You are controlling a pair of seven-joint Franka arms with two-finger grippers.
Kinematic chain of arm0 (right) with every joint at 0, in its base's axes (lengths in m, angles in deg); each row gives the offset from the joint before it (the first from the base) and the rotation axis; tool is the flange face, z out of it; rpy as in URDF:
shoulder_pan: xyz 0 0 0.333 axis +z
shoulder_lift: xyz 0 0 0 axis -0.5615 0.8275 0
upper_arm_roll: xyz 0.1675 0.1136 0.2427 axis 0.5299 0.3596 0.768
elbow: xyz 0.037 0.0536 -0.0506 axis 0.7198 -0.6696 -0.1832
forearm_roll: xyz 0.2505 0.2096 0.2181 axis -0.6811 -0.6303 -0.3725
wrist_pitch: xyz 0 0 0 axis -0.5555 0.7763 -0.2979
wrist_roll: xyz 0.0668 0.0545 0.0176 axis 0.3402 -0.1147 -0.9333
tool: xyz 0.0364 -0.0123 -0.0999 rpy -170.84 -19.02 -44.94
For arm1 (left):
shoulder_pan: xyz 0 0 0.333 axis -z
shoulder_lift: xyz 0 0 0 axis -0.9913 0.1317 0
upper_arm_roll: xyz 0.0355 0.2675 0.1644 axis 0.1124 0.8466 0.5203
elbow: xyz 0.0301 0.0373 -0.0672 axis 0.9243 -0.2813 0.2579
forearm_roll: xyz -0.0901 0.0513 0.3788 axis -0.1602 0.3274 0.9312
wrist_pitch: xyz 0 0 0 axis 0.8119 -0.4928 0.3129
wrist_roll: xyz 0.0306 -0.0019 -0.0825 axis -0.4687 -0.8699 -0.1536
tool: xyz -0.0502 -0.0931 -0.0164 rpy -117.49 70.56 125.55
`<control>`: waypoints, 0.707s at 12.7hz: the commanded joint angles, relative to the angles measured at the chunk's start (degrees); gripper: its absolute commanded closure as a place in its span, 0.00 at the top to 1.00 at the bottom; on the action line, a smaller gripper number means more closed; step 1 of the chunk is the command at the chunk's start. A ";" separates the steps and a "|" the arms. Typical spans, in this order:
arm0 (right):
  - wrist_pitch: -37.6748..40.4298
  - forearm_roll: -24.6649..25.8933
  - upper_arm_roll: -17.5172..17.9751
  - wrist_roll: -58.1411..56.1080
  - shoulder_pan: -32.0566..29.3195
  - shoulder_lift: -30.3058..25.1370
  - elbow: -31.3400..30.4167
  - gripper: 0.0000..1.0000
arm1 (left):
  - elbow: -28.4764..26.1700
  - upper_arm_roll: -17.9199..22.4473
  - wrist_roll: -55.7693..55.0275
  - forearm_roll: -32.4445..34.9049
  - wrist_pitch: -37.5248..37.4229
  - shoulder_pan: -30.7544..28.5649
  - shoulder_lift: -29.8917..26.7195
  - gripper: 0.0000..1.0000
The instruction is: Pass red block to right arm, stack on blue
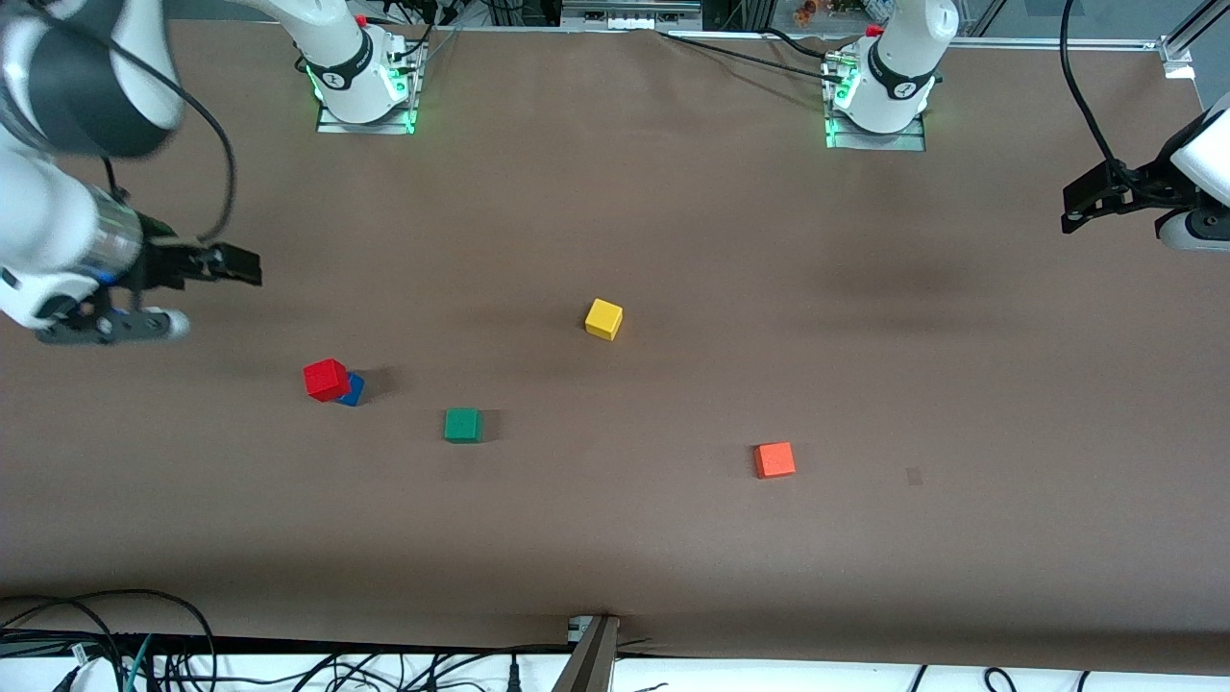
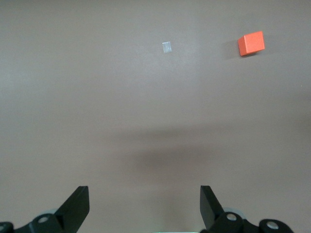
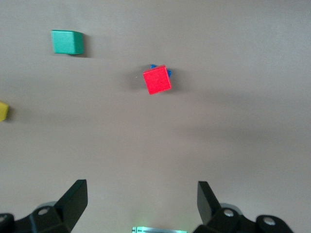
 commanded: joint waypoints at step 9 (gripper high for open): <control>6.98 6.18 18.42 0.75 -19.53 -11.48 -3.42 1.00 | -0.26 0.39 -0.41 -4.13 0.06 0.13 -0.36 1.00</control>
